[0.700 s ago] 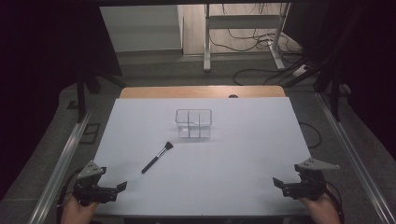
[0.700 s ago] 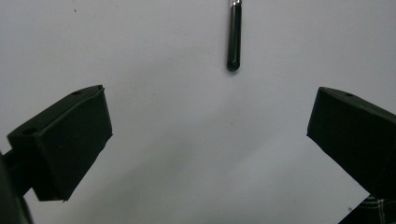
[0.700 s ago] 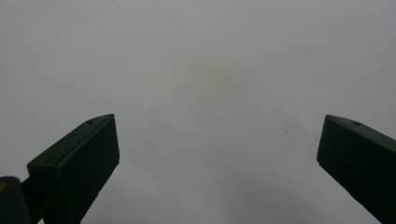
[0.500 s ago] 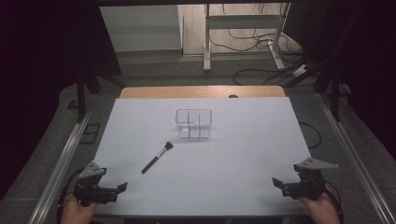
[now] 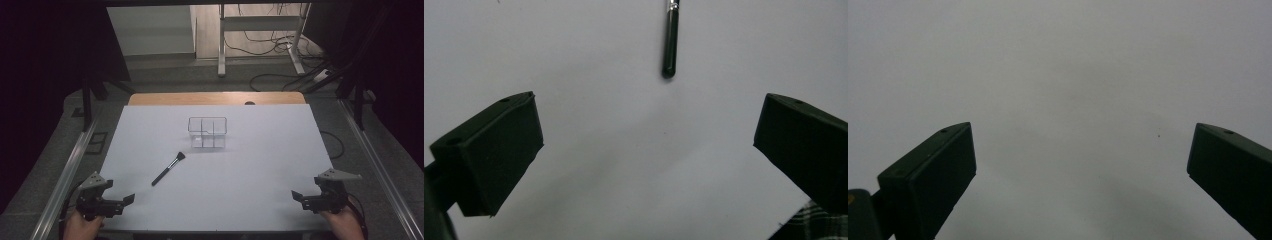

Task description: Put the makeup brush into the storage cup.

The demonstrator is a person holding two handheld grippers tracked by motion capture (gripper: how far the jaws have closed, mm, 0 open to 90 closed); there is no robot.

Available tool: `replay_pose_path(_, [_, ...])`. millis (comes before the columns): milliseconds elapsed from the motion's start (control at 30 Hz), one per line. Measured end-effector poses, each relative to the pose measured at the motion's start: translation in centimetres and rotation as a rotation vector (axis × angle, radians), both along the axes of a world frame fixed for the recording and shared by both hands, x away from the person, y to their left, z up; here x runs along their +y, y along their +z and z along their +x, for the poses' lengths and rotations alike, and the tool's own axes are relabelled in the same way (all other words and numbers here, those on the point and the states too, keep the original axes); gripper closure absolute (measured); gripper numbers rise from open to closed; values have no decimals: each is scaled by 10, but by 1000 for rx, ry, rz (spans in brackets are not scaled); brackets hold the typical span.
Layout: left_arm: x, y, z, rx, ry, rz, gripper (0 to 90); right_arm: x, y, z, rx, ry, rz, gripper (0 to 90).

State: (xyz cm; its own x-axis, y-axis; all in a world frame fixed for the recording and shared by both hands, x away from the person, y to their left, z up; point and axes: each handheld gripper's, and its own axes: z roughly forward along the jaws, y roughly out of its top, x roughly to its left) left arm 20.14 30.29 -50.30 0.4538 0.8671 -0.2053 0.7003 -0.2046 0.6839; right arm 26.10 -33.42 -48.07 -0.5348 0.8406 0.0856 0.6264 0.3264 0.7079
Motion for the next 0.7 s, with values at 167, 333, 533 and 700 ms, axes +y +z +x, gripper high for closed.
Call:
replay_pose_path(167, [1, 0, 1, 25, -2, -10, 0, 1, -1, 0, 5, 8, -5, 0])
replay_pose_path(333, [0, 0, 1, 16, -1, 8, 2, 1, -1, 0, 9, 11, -7, 0])
replay_pose_path(533, [-7, 1, 3, 17, -14, 69, 9, 2, -1, 1, 11, 18, -10, 0])
replay_pose_path(700, [-13, 3, 6, 12, -33, 86, 9, 3, -2, 1, 16, 22, -16, 0])
